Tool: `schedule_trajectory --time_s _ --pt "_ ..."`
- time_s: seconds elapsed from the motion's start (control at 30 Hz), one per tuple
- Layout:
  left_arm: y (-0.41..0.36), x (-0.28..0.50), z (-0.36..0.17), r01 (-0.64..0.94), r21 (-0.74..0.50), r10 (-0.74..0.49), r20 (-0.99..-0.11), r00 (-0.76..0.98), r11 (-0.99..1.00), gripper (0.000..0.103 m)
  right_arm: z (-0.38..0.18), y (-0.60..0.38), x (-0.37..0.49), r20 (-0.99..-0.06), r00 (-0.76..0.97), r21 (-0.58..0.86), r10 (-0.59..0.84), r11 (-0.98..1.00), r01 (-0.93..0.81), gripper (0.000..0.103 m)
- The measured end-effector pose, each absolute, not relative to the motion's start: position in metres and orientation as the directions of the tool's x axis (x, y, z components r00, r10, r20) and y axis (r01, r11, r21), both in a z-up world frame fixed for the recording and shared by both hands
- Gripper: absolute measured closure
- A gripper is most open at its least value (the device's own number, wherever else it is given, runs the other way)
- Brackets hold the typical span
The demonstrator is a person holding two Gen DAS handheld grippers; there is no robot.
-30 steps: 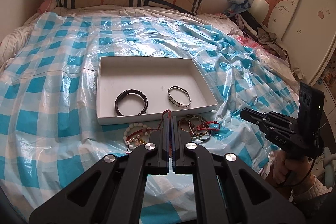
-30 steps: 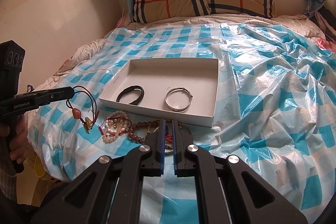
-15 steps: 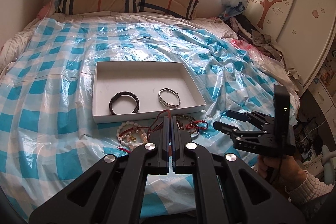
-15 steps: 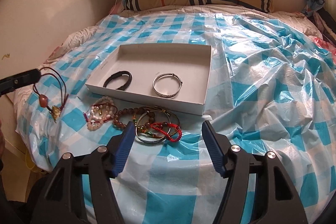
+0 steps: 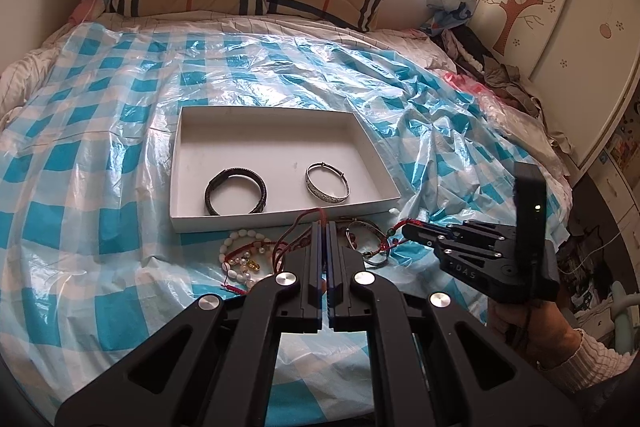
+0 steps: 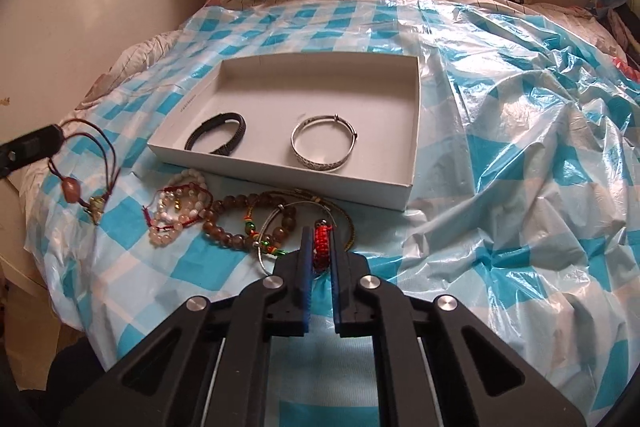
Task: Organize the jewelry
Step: 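Grasp the red beaded bracelet with the right tool while the left tool holds the red cord bracelet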
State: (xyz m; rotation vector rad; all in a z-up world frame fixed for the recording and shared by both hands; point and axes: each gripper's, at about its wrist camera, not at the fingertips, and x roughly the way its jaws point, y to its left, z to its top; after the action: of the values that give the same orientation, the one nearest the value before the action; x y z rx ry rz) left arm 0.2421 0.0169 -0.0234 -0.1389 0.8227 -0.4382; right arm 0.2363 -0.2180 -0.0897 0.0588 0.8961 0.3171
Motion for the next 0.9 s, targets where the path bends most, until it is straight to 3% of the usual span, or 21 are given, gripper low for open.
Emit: schedule_trajectory --time_s 0.33,0.73,0.77,0.8,0.9 --pt "0.015 0.256 -0.019 0.310 -0.288 -0.422 -0.665 0.616 0.906 0.101 -0.042 -0.208 0.239 -0.666 0.647 0.222 0.370 0.927 -0.302 0.095" --pt "0.010 0.281 -0.020 0.304 -0.300 -0.427 -0.652 0.626 0.904 0.101 -0.038 -0.200 0.265 -0.665 0.647 0.209 0.375 0.924 -0.320 0.094" --pt "0.010 0.282 -0.020 0.305 -0.301 -0.428 -0.651 0.627 0.904 0.101 -0.043 -0.203 0.266 -0.676 0.640 0.206 0.365 0.928 -0.312 0.082" --pt "0.009 0.282 -0.020 0.306 -0.302 -0.429 -0.650 0.627 0.903 0.101 -0.049 -0.207 0.265 -0.682 0.639 0.206 0.355 0.932 -0.298 0.062" --pt "0.008 0.283 -0.022 0.305 -0.304 -0.431 -0.654 0.622 0.903 0.101 -0.076 -0.218 0.267 -0.733 0.593 0.209 0.332 0.940 -0.269 0.060"
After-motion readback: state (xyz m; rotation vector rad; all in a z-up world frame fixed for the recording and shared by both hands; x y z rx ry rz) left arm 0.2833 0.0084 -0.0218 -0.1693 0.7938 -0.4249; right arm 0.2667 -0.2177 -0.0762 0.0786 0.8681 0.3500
